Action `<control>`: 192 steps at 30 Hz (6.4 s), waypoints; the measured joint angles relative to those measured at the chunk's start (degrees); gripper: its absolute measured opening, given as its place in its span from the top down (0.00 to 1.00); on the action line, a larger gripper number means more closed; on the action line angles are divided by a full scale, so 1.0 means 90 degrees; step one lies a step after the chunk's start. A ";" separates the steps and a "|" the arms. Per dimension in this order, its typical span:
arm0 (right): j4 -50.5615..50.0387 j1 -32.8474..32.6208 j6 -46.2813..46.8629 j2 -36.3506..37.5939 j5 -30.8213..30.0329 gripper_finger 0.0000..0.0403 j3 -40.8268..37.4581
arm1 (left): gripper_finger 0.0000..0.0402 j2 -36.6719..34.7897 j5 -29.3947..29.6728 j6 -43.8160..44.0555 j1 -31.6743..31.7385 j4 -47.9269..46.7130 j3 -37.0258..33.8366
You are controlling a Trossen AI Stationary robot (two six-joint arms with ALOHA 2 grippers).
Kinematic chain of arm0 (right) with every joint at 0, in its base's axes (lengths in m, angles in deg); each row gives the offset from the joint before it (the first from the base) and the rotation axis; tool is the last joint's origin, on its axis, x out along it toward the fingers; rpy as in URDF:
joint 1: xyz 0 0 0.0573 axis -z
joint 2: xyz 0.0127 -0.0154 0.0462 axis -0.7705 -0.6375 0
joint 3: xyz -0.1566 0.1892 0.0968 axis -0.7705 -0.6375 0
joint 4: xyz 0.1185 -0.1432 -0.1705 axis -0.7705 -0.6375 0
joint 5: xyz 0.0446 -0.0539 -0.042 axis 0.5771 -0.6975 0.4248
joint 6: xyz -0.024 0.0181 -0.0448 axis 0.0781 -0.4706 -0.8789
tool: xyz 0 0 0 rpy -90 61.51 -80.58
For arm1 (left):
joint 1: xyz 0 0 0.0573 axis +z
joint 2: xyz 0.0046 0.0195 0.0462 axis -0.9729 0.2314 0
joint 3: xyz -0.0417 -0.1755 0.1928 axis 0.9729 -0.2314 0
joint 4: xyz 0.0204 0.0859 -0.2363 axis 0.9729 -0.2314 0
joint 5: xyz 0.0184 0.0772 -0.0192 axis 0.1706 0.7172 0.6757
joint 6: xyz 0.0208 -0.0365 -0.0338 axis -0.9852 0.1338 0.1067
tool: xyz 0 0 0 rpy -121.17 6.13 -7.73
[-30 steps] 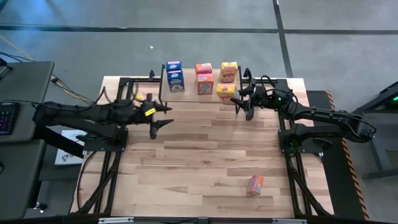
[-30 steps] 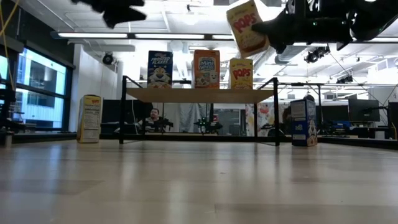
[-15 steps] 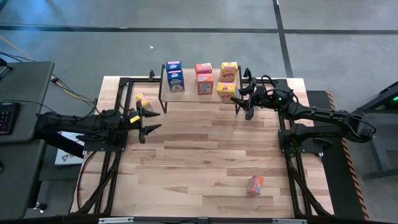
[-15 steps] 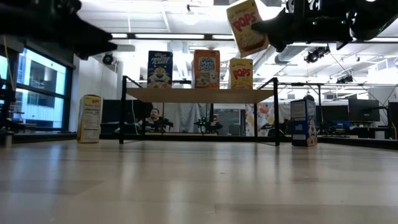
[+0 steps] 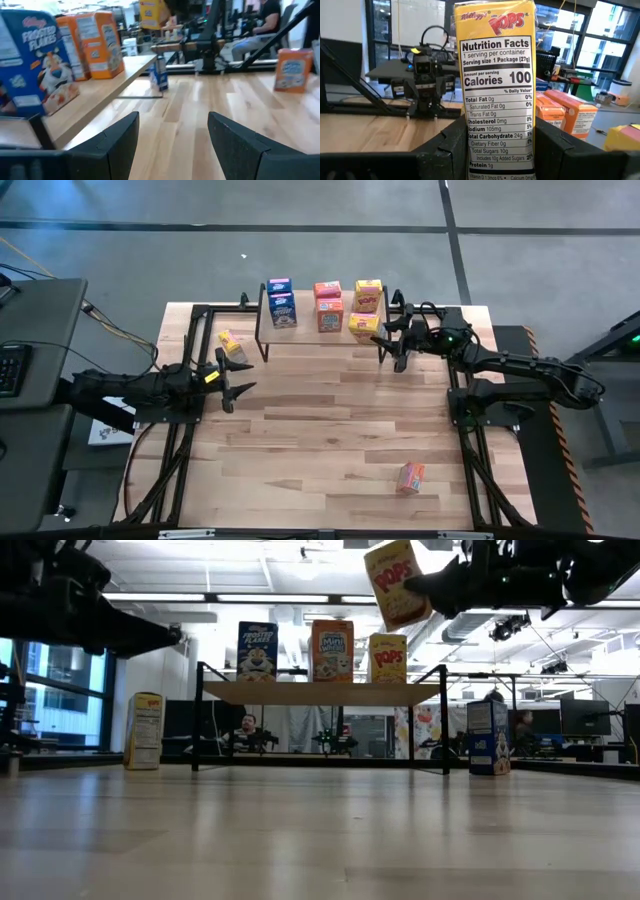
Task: Stack cereal on shelf
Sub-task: Put the bottom yellow cereal box aligned with the other yellow cereal box on the shelf
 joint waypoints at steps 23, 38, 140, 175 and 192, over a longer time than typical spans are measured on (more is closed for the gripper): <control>-0.0052 0.0473 0.0247 -0.0697 0.0071 0.62 -0.0012 | 0.43 0.0012 0.0148 -0.0391 0.0000 0.0031 0.0000; 0.0618 0.0801 0.0511 -0.1350 0.0474 0.62 -0.0017 | 0.43 0.0012 0.0133 -0.0389 0.0000 0.0031 0.0000; 0.3040 0.0689 0.1020 -0.2374 -0.1073 0.39 -0.0777 | 0.43 0.0012 0.0140 -0.0389 -0.0001 0.0029 0.0003; -0.0029 0.0687 0.1016 0.0555 -0.1052 0.39 -0.0779 | 0.43 0.0012 0.0140 -0.0389 -0.0001 0.0031 0.0003; -0.1835 0.0651 0.1351 0.1930 -0.1064 0.39 -0.0772 | 0.43 0.0012 0.0139 -0.0389 -0.0002 0.0030 0.0005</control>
